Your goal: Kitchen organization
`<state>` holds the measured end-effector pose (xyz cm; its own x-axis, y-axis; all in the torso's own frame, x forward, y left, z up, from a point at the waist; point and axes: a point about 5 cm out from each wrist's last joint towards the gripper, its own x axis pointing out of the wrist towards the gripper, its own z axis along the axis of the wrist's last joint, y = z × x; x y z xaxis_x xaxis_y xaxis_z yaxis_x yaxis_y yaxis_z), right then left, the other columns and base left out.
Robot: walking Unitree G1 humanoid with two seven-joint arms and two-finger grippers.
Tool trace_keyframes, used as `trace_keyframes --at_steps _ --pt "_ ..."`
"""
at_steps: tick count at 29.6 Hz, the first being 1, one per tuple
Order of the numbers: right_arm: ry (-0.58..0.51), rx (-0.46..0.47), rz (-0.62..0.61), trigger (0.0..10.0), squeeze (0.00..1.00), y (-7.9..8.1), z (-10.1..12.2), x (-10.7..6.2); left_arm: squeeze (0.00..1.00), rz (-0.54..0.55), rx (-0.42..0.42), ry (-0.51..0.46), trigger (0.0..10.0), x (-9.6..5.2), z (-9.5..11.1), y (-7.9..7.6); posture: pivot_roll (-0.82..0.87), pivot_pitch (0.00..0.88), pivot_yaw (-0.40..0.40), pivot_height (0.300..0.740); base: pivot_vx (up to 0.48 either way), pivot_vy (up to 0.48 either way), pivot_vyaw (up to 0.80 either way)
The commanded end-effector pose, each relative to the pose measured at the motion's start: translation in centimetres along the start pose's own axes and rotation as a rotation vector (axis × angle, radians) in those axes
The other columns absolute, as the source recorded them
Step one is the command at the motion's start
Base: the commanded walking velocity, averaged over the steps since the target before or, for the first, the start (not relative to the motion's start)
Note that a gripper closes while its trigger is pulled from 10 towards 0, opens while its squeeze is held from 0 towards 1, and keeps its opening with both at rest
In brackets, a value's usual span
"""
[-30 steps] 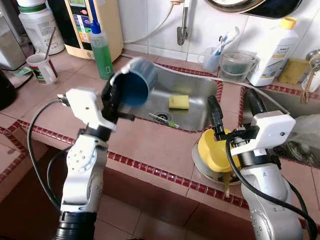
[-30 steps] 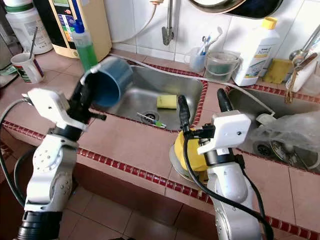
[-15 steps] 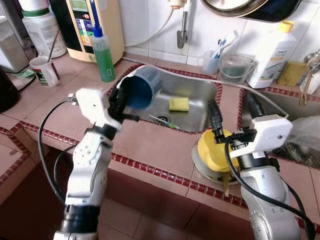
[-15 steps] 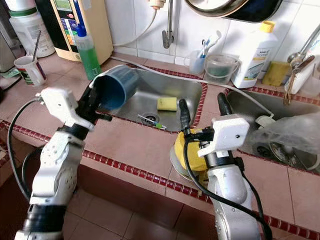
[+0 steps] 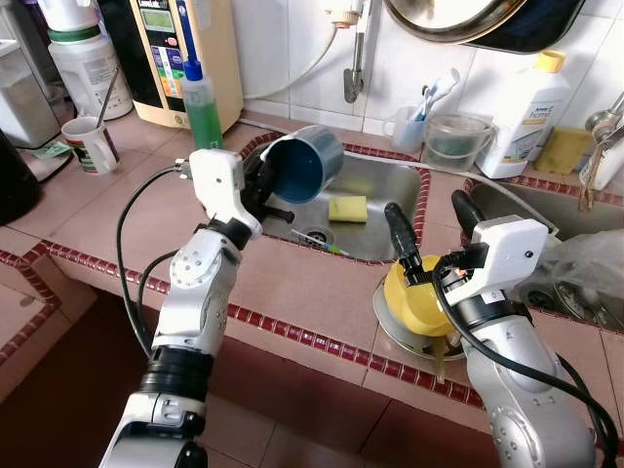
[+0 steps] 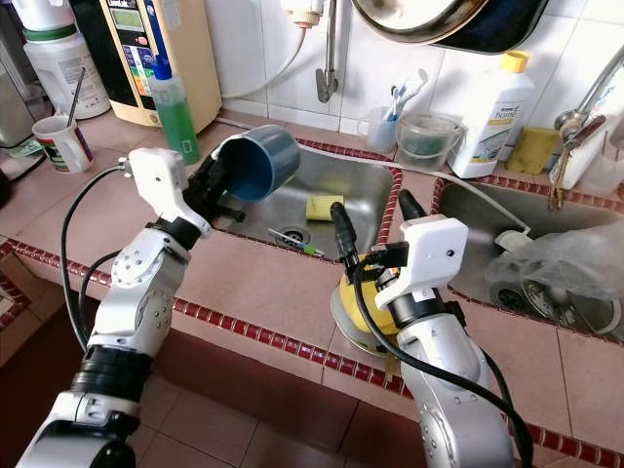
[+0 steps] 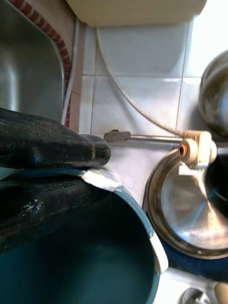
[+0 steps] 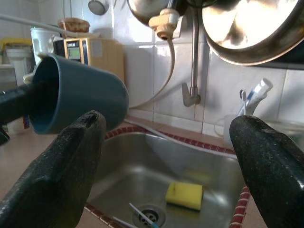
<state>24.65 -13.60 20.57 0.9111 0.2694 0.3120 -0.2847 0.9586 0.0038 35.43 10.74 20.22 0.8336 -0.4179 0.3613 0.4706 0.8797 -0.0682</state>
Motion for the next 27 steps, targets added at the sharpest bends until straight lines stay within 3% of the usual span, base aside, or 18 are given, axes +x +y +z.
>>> trace_keyframes --at_steps 1,6,11,16,17,27 --pt "-0.013 0.008 0.005 10.0 0.0 -0.1 0.9 -0.4 0.0 -0.034 0.031 -0.01 10.0 0.7 0.6 0.2 -0.03 0.04 0.039 0.74 0.0 0.0 0.0" --pt "-0.025 0.007 -0.002 10.0 0.0 -0.6 1.8 -0.9 0.0 -0.07 0.026 0.008 10.0 1.7 0.8 0.3 -0.02 0.084 0.034 0.74 0.0 0.0 0.0" --pt "0.006 0.049 0.041 10.0 0.0 -0.2 2.7 -2.2 0.0 -0.111 0.047 0.027 10.0 2.9 1.2 0.7 -0.03 0.178 0.035 0.74 0.0 0.0 0.0" --pt "0.027 0.066 0.06 10.0 0.0 0.2 2.9 -2.8 0.0 -0.117 0.062 0.042 10.0 3.3 1.2 0.8 -0.03 0.212 0.04 0.74 0.0 0.0 0.0" --pt "0.045 0.079 0.074 10.0 0.0 0.5 3.2 -3.4 0.0 -0.122 0.074 0.063 10.0 3.6 1.0 0.9 -0.04 0.251 0.047 0.74 0.0 0.0 0.0" --pt "0.107 0.206 0.158 10.0 0.0 2.7 4.3 -5.8 0.0 -0.134 0.099 0.158 10.0 4.9 0.1 0.7 -0.08 0.342 0.079 0.74 0.0 0.0 0.0"
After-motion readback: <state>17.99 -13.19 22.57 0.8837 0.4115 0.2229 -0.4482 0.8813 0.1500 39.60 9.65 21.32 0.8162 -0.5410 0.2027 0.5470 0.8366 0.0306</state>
